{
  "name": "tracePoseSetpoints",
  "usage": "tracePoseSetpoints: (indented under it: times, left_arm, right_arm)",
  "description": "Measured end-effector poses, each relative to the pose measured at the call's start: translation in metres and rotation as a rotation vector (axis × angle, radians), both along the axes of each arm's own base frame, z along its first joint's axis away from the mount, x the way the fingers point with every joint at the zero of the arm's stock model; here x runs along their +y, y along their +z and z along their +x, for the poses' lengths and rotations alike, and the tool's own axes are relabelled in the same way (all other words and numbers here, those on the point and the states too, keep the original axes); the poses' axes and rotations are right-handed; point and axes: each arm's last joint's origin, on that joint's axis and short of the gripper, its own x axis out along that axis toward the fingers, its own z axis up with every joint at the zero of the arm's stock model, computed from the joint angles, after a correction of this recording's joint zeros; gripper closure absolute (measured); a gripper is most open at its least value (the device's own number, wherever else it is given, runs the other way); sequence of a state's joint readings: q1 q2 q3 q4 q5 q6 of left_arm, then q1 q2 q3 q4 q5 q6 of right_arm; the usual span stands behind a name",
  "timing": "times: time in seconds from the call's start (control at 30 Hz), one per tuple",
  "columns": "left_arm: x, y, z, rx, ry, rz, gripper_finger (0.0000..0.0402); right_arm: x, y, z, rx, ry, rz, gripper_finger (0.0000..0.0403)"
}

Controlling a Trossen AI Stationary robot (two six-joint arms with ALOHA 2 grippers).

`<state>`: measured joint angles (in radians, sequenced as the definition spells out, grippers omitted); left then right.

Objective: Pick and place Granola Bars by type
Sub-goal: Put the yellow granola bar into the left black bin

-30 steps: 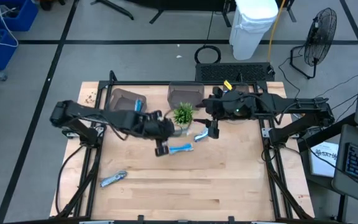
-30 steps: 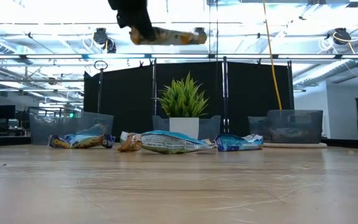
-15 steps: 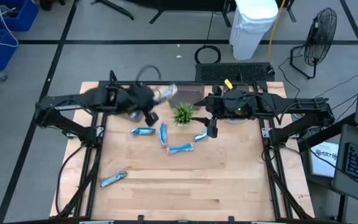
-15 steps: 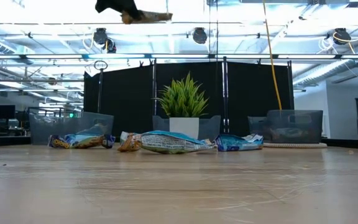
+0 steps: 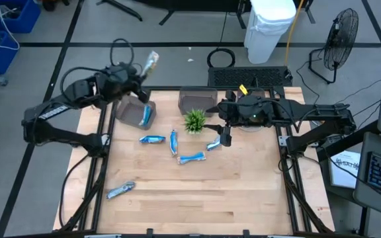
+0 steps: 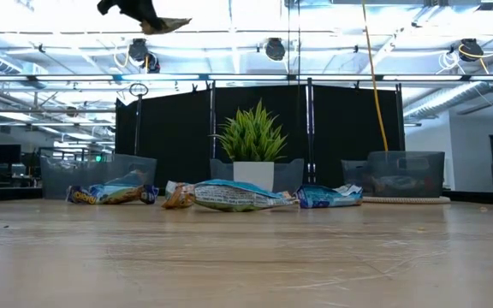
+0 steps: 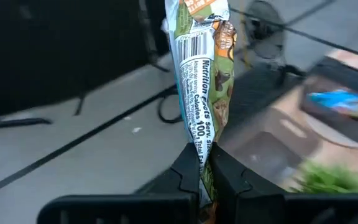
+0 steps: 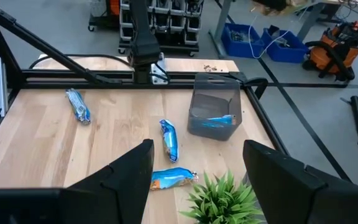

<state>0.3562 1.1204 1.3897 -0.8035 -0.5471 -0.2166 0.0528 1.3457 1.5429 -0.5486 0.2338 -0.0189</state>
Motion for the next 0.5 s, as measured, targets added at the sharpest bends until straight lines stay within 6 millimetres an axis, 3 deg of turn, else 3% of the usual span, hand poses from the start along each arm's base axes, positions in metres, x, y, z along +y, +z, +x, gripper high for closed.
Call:
tracePoseSetpoints:
  times: [0.2,0.5]
  left_arm:
    - [0.021,-0.029,-0.021,-0.051,0.137,0.013,0.0387]
    - [0.035,-0.115,-0.033,-0.040,0.251,-0.169,0.0387]
  right_arm:
    - [0.000,0.000,0.000,0.001,0.000,0.000,0.0165]
    - [0.000,0.000,0.000,0.001,0.000,0.000,0.0165]
